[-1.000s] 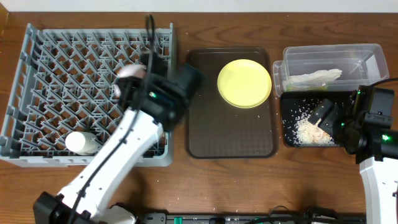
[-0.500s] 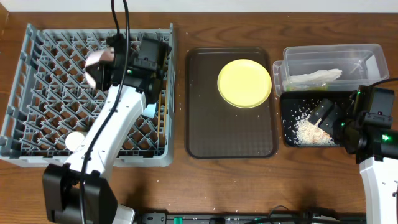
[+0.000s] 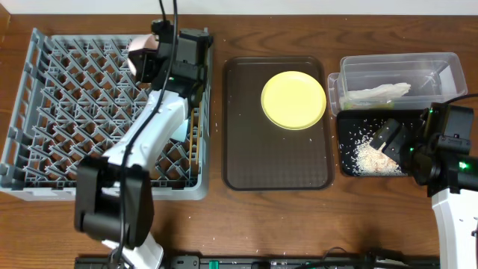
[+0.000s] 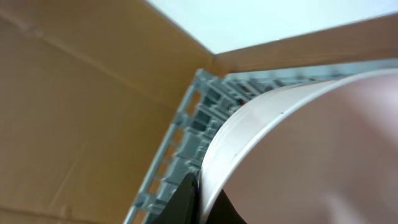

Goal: Sort waste into correct bins and load items into the dishwasher
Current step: 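Carry the white bowl into the dish rack beside the blue bowl, then move the left gripper to the yellow plate edge and grasp it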

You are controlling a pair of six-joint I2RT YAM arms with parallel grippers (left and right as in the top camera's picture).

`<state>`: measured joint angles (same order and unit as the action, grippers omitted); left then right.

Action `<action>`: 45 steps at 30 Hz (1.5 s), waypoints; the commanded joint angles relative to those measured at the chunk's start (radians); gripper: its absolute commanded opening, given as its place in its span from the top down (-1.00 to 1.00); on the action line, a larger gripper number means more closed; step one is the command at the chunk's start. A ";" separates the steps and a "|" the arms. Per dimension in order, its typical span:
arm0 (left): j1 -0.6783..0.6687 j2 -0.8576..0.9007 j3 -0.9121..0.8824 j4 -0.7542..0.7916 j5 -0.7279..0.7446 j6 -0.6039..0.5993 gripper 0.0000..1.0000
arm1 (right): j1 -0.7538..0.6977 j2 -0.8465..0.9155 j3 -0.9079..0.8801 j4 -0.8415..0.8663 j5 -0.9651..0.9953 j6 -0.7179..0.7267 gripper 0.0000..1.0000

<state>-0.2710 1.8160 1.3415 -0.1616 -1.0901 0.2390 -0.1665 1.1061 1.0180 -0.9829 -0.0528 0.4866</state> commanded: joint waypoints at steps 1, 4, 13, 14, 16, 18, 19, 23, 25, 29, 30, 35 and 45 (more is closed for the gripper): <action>0.004 0.076 0.002 0.045 0.054 0.069 0.85 | -0.005 0.000 -0.001 -0.001 0.003 0.006 -0.99; 0.004 0.128 0.002 0.093 0.054 0.096 0.85 | -0.005 0.000 -0.001 -0.001 0.003 0.006 -0.98; -0.050 0.167 0.002 0.108 0.050 0.101 0.85 | -0.005 0.000 -0.001 -0.001 0.003 0.006 -0.99; -0.055 0.167 0.002 0.100 0.050 0.101 0.85 | -0.005 0.000 -0.001 -0.001 0.003 0.006 -0.99; -0.062 0.167 0.002 0.090 0.047 0.101 0.85 | -0.005 0.000 -0.001 -0.001 0.003 0.006 -0.99; -0.071 0.167 0.002 0.088 0.022 0.100 0.85 | -0.005 0.000 -0.001 -0.001 0.003 0.006 -0.99; -0.078 0.167 0.002 0.089 0.000 0.100 0.82 | -0.005 0.000 -0.001 -0.001 0.003 0.006 -0.99; -0.108 0.167 0.002 0.087 -0.050 0.100 0.28 | -0.005 0.000 -0.001 -0.001 0.003 0.006 -0.99; -0.127 0.167 0.002 0.087 -0.064 0.100 0.24 | -0.005 0.000 -0.001 -0.001 0.003 0.006 -0.98; -0.169 0.166 0.002 0.085 -0.091 0.101 0.12 | -0.005 0.000 -0.001 -0.001 0.003 0.006 -0.99; -0.179 0.166 0.002 0.085 -0.101 0.100 0.04 | -0.005 0.000 -0.001 -0.001 0.003 0.006 -0.98; -0.234 0.163 0.002 0.084 -0.151 0.101 -0.04 | -0.005 0.000 -0.001 -0.001 0.003 0.006 -0.99; -0.423 0.122 0.002 0.084 -0.230 0.096 -0.08 | -0.005 0.000 -0.001 -0.001 0.003 0.006 -0.98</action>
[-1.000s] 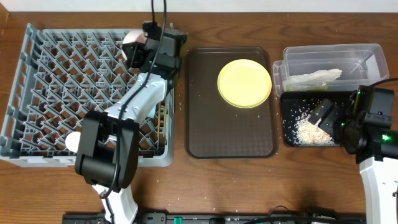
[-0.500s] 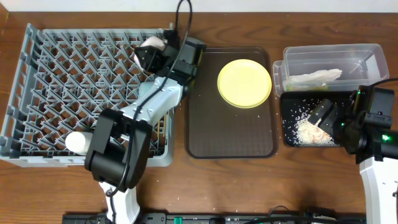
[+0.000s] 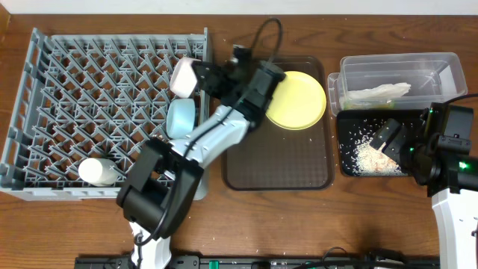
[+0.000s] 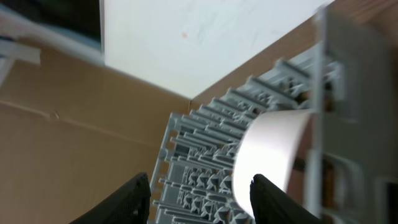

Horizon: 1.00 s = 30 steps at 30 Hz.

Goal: Sort waste into correct bins and load items into the dishwasher
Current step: 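Move the left gripper to the yellow plate edge and grasp it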

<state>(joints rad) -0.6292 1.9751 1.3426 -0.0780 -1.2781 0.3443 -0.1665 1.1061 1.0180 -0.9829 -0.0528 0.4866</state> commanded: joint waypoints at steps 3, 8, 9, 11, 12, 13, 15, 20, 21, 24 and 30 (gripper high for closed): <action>-0.124 -0.072 0.000 0.000 -0.037 -0.030 -0.09 | -0.005 0.000 -0.001 -0.001 0.003 0.006 -0.98; -0.179 -0.150 0.000 -0.107 0.150 -0.177 -0.09 | -0.005 0.000 -0.001 -0.001 0.003 0.006 -0.99; -0.179 -0.166 0.000 -0.151 0.224 -0.242 -0.09 | -0.005 0.000 -0.001 -0.001 0.003 0.006 -0.98; -0.167 -0.200 0.000 -0.259 0.426 -0.402 -0.08 | -0.005 0.000 -0.001 -0.001 0.003 0.006 -0.98; -0.156 -0.211 0.000 -0.299 0.528 -0.470 -0.08 | -0.005 0.000 -0.001 -0.001 0.003 0.006 -0.99; -0.142 -0.218 0.000 -0.330 0.638 -0.537 -0.08 | -0.005 0.000 -0.001 -0.001 0.003 0.006 -0.98; -0.089 -0.222 0.000 -0.359 0.985 -0.652 -0.08 | -0.005 0.000 -0.001 -0.001 0.003 0.006 -0.99; -0.010 -0.219 0.000 -0.356 1.304 -0.751 -0.08 | -0.005 0.000 -0.001 -0.001 0.003 0.006 -0.99; 0.000 -0.219 0.000 -0.359 1.332 -0.750 -0.08 | -0.005 0.000 -0.001 -0.001 0.003 0.006 -0.99; 0.032 -0.219 0.000 -0.412 1.386 -0.750 -0.09 | -0.005 0.000 -0.001 -0.001 0.003 0.006 -0.99; 0.063 -0.219 0.000 -0.511 1.402 -0.750 -0.10 | -0.005 0.000 -0.001 0.006 0.003 0.006 -0.98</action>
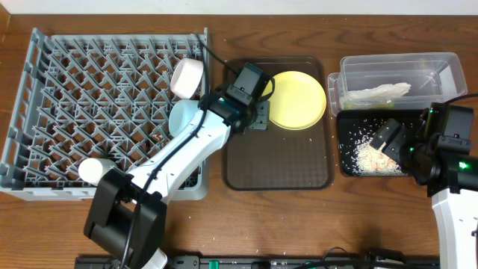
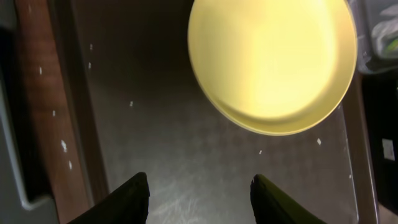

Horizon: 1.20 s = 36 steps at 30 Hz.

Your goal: Sort waste into correct bins and load items into the dishwasher

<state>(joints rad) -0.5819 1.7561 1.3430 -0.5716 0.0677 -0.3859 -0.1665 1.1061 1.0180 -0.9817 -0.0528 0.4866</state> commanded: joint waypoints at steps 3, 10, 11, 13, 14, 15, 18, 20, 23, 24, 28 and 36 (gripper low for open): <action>0.015 -0.002 0.000 -0.031 0.062 -0.019 -0.12 | -0.005 0.000 -0.001 0.001 0.003 0.006 -0.98; 0.015 -0.008 0.000 -0.076 0.183 0.014 -0.53 | 0.002 0.004 -0.001 0.089 -0.168 0.039 -0.94; 0.015 -0.010 0.000 -0.081 0.184 0.014 -0.54 | 0.015 0.012 -0.003 0.106 -0.246 0.039 -0.78; 0.015 -0.017 0.000 -0.088 0.183 0.015 -0.54 | 0.062 0.035 -0.003 0.123 -0.372 0.032 -0.61; 0.015 -0.019 0.000 -0.089 0.183 0.015 -0.54 | 0.095 0.050 -0.004 0.122 -0.382 0.036 -0.57; 0.016 -0.025 0.000 -0.086 0.183 0.015 -0.54 | 0.144 0.073 -0.004 0.121 -0.360 0.051 -0.52; 0.024 -0.033 0.001 -0.083 0.182 0.015 -0.54 | 0.276 0.149 -0.007 0.123 -0.186 0.157 -0.36; 0.033 -0.035 0.001 -0.090 0.167 0.016 -0.54 | 0.364 0.224 -0.007 0.141 -0.055 0.245 -0.33; 0.055 -0.035 0.001 -0.131 0.156 0.015 -0.54 | 0.484 0.376 -0.007 0.238 0.051 0.298 -0.12; 0.060 -0.035 0.001 -0.140 0.156 0.016 -0.54 | 0.501 0.415 -0.007 0.274 0.067 0.323 -0.12; 0.069 -0.036 0.001 -0.158 0.157 0.018 -0.54 | 0.528 0.563 -0.007 0.461 0.095 0.411 -0.03; 0.069 -0.041 0.001 -0.161 0.178 0.022 -0.54 | 0.529 0.738 -0.006 0.634 0.129 0.509 0.35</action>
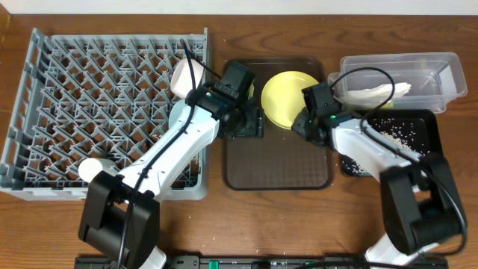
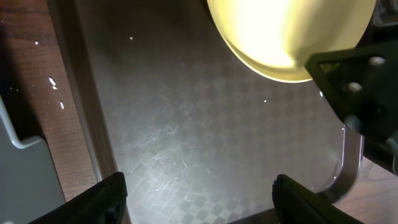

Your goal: Sort waste into correct bins and load items into the dishwasher

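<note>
A yellow plate lies at the back of the brown tray. My left gripper hovers over the tray's left part, just left of the plate. In the left wrist view its fingers stand wide open over bare tray with nothing between them, and the plate lies ahead. My right gripper reaches in at the plate's right front edge; its black body overlaps that rim. Whether it grips the plate cannot be made out. The grey dish rack holds a pink cup.
A pale blue cup and a white cup also sit in the rack. At the right a clear bin holds crumpled paper and a black bin holds rice. Crumbs dot the tray and the table.
My right arm was over the black bin at the right; now it reaches across to the plate's right edge. My left gripper stays over the tray's left part, its fingers spread wider.
My left gripper held the pink cup over the rack's back right. Then the cup sat in the rack and the gripper was open beside it. Later the open left gripper hung over the tray near the plate. Now both grippers are by the plate.
</note>
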You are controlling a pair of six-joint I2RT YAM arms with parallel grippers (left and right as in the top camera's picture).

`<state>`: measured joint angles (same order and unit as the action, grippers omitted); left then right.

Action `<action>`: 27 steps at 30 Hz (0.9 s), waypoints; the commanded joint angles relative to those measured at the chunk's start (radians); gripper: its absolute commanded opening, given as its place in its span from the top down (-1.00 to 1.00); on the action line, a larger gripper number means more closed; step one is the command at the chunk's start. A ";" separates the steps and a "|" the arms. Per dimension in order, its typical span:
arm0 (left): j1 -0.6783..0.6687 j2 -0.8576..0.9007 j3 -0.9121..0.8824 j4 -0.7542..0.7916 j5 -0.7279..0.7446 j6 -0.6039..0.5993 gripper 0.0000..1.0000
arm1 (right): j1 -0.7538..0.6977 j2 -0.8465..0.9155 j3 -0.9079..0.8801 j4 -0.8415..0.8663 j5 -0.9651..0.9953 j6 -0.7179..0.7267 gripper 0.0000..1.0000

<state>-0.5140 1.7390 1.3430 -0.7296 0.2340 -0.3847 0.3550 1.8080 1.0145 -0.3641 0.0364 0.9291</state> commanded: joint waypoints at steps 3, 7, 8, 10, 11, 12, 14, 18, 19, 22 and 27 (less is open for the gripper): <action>0.002 -0.024 0.001 -0.003 0.015 0.021 -0.54 | 0.007 0.036 -0.003 -0.021 0.035 0.064 0.96; 0.002 -0.024 0.001 -0.002 0.017 0.021 -0.56 | -0.010 -0.005 -0.003 -0.093 0.035 0.020 0.98; 0.002 -0.024 0.001 -0.003 0.018 0.021 -0.56 | -0.015 -0.021 -0.003 -0.108 0.035 0.003 0.98; 0.002 -0.024 0.001 -0.003 0.040 0.048 -0.56 | -0.029 -0.061 -0.003 -0.137 0.035 -0.043 0.98; 0.002 -0.024 0.001 -0.002 0.056 0.064 -0.55 | -0.036 -0.082 -0.003 -0.150 0.033 -0.068 0.98; 0.002 -0.024 0.001 -0.002 0.078 0.077 -0.55 | -0.048 -0.117 -0.003 -0.168 0.025 -0.116 0.98; 0.002 -0.024 0.001 -0.002 0.108 0.078 -0.57 | -0.067 -0.172 -0.003 -0.176 -0.019 -0.215 0.98; 0.002 -0.024 0.001 0.006 0.156 0.111 -0.59 | -0.107 -0.293 -0.003 -0.173 -0.235 -0.511 0.98; 0.002 -0.024 0.001 0.010 0.167 0.117 -0.58 | -0.113 -0.314 -0.003 -0.180 -0.275 -0.555 0.98; 0.002 -0.024 0.001 0.037 0.206 0.127 -0.59 | -0.120 -0.372 -0.003 -0.216 -0.328 -0.625 0.98; 0.002 -0.024 0.001 0.080 0.318 0.135 -0.43 | -0.119 -0.425 -0.003 -0.254 -0.417 -0.731 0.98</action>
<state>-0.5140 1.7382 1.3430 -0.6701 0.4320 -0.2836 0.2398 1.4109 1.0122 -0.6144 -0.2535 0.3454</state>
